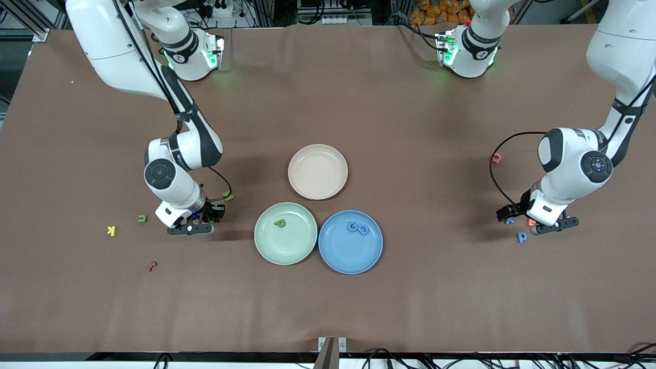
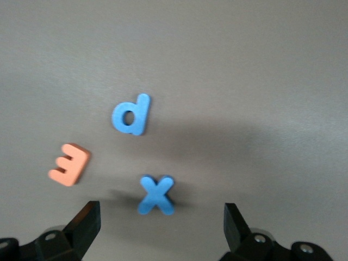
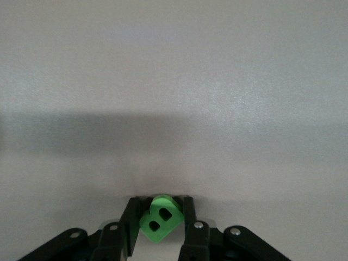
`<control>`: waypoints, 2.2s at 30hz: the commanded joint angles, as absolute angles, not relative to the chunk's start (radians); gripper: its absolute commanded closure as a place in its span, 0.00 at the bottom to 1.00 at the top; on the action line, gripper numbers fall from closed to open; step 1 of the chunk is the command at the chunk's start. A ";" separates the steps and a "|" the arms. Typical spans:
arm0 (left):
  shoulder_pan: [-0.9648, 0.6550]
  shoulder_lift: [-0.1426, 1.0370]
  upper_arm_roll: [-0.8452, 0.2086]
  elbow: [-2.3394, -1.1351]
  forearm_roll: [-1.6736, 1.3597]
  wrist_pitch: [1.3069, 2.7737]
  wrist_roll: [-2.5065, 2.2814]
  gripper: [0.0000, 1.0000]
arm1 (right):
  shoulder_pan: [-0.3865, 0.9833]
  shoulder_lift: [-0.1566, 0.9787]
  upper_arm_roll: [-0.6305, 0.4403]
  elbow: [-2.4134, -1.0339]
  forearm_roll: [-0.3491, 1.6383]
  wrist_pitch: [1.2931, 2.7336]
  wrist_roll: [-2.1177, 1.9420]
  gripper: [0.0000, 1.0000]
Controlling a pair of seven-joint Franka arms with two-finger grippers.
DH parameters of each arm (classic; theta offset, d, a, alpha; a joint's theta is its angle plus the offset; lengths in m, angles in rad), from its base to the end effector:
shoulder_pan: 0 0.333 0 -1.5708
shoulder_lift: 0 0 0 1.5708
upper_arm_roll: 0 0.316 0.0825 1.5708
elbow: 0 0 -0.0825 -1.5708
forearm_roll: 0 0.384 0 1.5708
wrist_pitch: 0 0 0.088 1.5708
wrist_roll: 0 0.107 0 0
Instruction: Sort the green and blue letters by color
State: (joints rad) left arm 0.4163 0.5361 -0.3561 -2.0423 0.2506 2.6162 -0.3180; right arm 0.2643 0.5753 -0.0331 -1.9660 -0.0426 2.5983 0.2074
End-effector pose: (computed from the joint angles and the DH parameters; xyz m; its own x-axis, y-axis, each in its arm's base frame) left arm 0.6024 0.0343 0.1979 0.9731 0.2188 0.0723 0.2145 -0.9747 0.0622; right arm 0.6033 0.1435 0.1813 0.9958 0.0662 0.0636 0.0645 -0.9975 0.0296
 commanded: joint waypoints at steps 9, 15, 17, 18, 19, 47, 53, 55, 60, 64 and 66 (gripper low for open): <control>0.425 0.574 -0.362 -2.023 0.275 2.623 -0.334 0.00 | 0.261 0.560 0.018 -1.821 -0.034 2.389 0.310 1.00; 0.425 0.591 -0.362 -2.016 0.275 2.623 -0.333 0.00 | 0.271 0.566 0.034 -1.749 0.015 2.320 0.356 1.00; 0.423 0.598 -0.362 -2.011 0.275 2.623 -0.333 0.00 | 0.287 0.572 0.034 -1.714 0.050 2.292 0.370 1.00; 0.422 0.603 -0.362 -2.010 0.275 2.625 -0.333 0.00 | 0.293 0.574 0.034 -1.700 0.066 2.283 0.376 1.00; 0.423 0.607 -0.361 -2.008 0.276 2.626 -0.333 0.00 | 0.299 0.578 0.034 -1.684 0.080 2.273 0.385 1.00; 0.417 0.592 -0.362 -1.987 0.313 2.614 -0.275 1.00 | 0.469 0.775 0.032 -1.387 0.083 2.200 0.793 1.00; 0.368 0.583 -0.370 -1.934 0.296 2.554 -0.307 1.00 | 0.483 0.795 0.031 -1.368 0.081 2.203 0.821 0.93; 0.339 0.583 -0.370 -1.904 0.296 2.528 -0.356 1.00 | 0.483 0.798 0.031 -1.367 0.081 2.203 0.822 0.84; 0.233 0.595 -0.373 -1.822 0.295 2.471 -0.523 1.00 | 0.482 0.798 0.031 -1.367 0.081 2.203 0.824 0.59; 0.167 0.603 -0.373 -1.784 0.272 2.470 -0.650 1.00 | 0.482 0.798 0.031 -1.368 0.081 2.203 0.824 0.46; 0.129 0.618 -0.373 -1.767 0.238 2.470 -0.705 1.00 | 0.482 0.798 0.031 -1.368 0.081 2.203 0.824 0.42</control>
